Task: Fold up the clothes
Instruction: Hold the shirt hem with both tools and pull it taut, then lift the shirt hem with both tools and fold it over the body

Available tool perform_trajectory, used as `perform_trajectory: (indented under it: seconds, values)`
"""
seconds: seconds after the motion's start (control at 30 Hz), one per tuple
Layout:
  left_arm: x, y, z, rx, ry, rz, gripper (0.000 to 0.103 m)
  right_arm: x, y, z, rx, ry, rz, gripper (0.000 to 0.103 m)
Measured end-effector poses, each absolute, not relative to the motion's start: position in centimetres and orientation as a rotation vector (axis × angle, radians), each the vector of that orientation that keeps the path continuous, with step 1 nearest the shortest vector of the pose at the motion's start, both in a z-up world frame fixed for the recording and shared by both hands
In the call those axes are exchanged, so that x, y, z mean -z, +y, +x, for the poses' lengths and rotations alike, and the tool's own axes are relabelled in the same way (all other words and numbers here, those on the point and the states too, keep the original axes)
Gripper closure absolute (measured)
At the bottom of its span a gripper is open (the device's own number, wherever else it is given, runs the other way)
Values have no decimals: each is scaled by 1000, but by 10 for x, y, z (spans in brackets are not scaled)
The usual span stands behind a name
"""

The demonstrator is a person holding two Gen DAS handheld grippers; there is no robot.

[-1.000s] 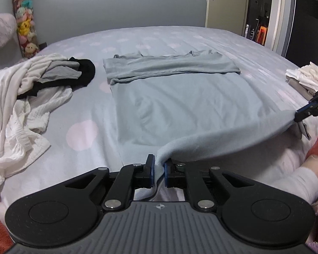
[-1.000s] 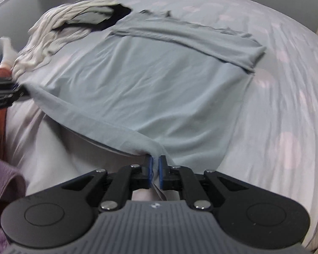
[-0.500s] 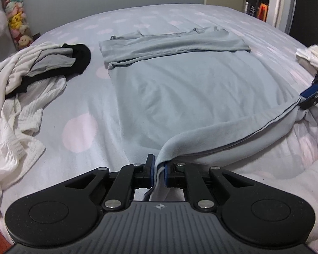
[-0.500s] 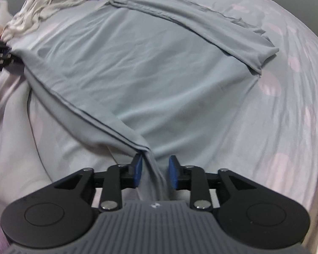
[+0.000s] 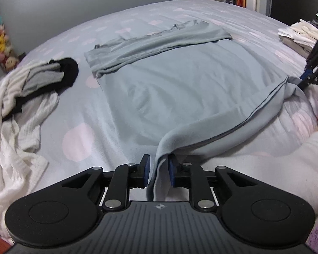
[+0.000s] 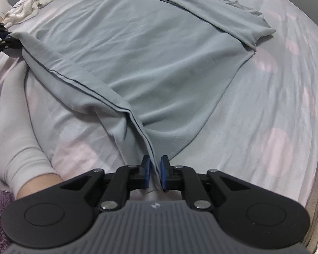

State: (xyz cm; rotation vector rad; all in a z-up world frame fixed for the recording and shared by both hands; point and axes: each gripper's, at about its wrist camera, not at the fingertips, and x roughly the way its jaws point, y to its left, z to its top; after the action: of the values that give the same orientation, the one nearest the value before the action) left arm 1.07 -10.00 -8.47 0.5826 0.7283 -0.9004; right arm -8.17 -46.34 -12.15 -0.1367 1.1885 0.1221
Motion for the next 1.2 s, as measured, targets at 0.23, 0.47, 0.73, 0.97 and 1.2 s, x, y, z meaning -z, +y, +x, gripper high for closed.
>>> perform_trajectory:
  seconds: [0.23,0.47,0.73,0.97,1.2]
  values:
    - [74,-100,9,913,697,621,86,121,-467,-85,-112,1165,-115,91]
    - [72,-94,7,879,684,692,89,119,-466,-88,-83,1142,-137,99]
    - [39,-75,12,824,616,479,102,82,-467,-111,34,939,-131,100]
    - [-33,-61,-1,840,445,373,102,6,-459,-162,158,633,-84,100]
    - [-92,-48,-39,858,267,453,102,-61,-440,-203,198,443,-176,100]
